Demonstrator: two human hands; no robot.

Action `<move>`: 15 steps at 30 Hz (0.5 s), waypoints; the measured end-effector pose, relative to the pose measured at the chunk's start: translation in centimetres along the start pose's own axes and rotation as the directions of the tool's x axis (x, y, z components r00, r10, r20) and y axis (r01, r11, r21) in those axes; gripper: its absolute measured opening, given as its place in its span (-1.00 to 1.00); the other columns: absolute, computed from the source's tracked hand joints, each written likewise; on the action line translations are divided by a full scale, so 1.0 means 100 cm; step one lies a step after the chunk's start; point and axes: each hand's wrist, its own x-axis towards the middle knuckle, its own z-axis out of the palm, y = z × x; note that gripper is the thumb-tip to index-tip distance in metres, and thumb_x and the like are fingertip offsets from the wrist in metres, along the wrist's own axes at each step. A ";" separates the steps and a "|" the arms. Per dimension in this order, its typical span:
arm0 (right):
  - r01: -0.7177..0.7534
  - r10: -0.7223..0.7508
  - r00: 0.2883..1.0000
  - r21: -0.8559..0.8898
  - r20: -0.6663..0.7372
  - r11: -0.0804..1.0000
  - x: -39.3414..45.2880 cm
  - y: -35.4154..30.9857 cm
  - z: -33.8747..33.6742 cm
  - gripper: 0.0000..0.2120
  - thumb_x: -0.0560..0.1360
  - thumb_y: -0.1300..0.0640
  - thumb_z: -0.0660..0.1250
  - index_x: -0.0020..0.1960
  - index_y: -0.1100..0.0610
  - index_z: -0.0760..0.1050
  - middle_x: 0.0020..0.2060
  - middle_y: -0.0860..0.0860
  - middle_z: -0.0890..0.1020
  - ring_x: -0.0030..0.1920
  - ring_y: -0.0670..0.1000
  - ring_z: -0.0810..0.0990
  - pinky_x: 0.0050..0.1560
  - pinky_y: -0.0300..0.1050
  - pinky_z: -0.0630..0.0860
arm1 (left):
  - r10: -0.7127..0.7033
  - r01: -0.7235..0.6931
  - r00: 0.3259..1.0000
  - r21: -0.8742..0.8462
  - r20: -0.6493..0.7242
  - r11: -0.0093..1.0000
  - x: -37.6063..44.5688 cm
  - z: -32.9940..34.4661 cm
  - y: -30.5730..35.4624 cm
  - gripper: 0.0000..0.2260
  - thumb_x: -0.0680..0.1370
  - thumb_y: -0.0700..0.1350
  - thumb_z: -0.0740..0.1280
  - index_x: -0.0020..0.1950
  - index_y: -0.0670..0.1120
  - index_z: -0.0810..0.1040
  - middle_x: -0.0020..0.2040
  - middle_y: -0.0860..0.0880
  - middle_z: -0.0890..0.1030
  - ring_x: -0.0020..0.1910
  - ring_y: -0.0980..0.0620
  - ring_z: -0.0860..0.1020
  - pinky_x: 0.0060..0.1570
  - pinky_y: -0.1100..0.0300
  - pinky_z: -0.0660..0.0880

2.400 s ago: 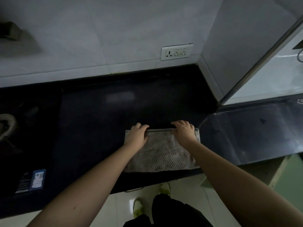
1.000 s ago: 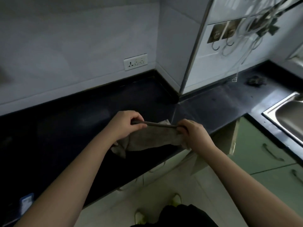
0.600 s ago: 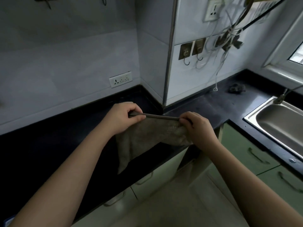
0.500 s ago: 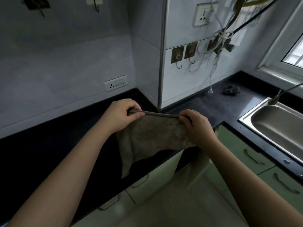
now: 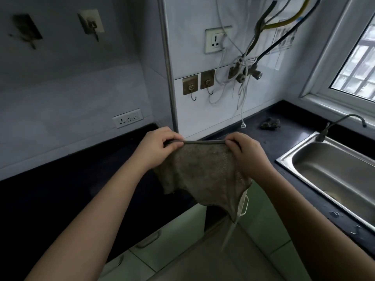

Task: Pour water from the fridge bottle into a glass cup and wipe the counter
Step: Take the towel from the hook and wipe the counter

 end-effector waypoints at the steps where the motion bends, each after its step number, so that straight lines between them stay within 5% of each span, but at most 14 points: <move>1: 0.016 -0.016 1.000 -0.004 0.016 1.000 0.003 0.003 -0.004 -0.87 0.61 0.10 0.21 0.00 0.03 0.54 -0.10 -0.10 0.58 -0.10 -0.14 0.48 -0.14 -0.48 0.32 | -0.001 0.001 1.000 0.014 0.000 1.000 0.004 0.001 0.003 -0.89 0.55 -0.06 0.40 0.04 0.08 0.68 -0.08 0.17 0.57 -0.01 0.27 0.51 -0.02 0.39 0.34; 15: 0.124 -0.119 0.975 -0.019 0.189 0.992 0.071 0.024 -0.004 -0.85 0.51 0.08 0.40 0.04 -0.09 0.50 -0.15 -0.24 0.55 -0.13 -0.33 0.50 -0.16 -0.47 0.36 | -0.051 0.059 0.991 0.066 -0.128 0.996 0.077 0.004 -0.019 -0.93 0.54 0.01 0.40 -0.06 0.03 0.63 -0.13 0.16 0.52 -0.13 0.25 0.46 -0.19 0.37 0.30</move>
